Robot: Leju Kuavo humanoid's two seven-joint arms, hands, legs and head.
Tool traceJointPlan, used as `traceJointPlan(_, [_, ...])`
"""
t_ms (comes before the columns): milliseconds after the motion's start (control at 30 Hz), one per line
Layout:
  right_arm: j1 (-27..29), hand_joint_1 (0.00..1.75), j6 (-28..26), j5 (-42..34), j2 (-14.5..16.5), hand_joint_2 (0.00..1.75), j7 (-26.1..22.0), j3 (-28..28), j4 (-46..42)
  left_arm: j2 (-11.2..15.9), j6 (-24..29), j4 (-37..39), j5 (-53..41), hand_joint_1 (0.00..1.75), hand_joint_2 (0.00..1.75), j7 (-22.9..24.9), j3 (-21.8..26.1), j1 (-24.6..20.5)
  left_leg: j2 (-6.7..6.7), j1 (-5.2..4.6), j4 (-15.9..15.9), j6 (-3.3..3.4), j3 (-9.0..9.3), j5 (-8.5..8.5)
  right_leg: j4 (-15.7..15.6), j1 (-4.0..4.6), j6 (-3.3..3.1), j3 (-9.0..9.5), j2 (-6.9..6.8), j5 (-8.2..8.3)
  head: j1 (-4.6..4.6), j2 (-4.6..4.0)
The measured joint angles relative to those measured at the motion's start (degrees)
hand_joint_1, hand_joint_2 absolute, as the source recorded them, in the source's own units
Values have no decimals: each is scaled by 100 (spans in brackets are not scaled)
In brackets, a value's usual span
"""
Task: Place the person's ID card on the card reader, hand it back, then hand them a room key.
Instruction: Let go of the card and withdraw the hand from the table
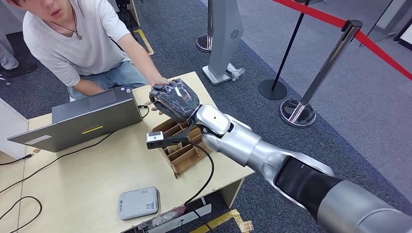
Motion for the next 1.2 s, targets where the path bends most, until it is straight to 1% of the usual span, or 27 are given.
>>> traceJointPlan(167, [-249,175,-343,166,429,175,1,76,598,3,16,0,40,0,0,61,0,1,-1,0,0,0,0,0,0,0,0,-1,-1,0,1,0])
traceJointPlan(300, [-369,175,-499,292,661,175,52,126,950,4,27,0,52,0,0,61,0,2,-1,0,0,0,0,0,0,-1,0,-1,-1,0,-1,0])
traceJointPlan(467, [-440,175,-531,323,801,175,79,162,1205,6,30,0,54,0,0,57,0,8,-2,0,0,0,0,0,0,-1,0,-1,-2,0,-1,0])
traceJointPlan(700, [-495,173,-545,399,859,175,123,176,1433,16,40,0,54,0,0,38,0,9,-2,0,0,0,0,0,-1,-1,0,-1,-2,0,0,0])
traceJointPlan(833, [-508,0,-536,398,875,175,133,177,1508,18,41,0,52,0,0,37,0,8,-2,0,0,0,0,0,-1,-1,0,-1,-2,0,-1,0])
traceJointPlan(1000, [-525,0,-526,350,884,175,134,175,1595,22,45,0,37,0,0,34,0,8,-2,0,0,0,0,0,-1,-1,0,-2,-2,0,-1,0])
traceJointPlan(1133, [-527,0,-564,265,884,0,75,168,1631,24,44,0,27,0,0,22,0,9,-2,0,0,0,1,0,-1,-1,0,-2,-2,0,-1,0])
traceJointPlan(1200, [-526,0,-593,253,884,0,50,158,1632,25,43,0,28,0,0,21,0,10,-1,0,1,0,1,0,-1,-1,0,-2,-1,0,-1,0])
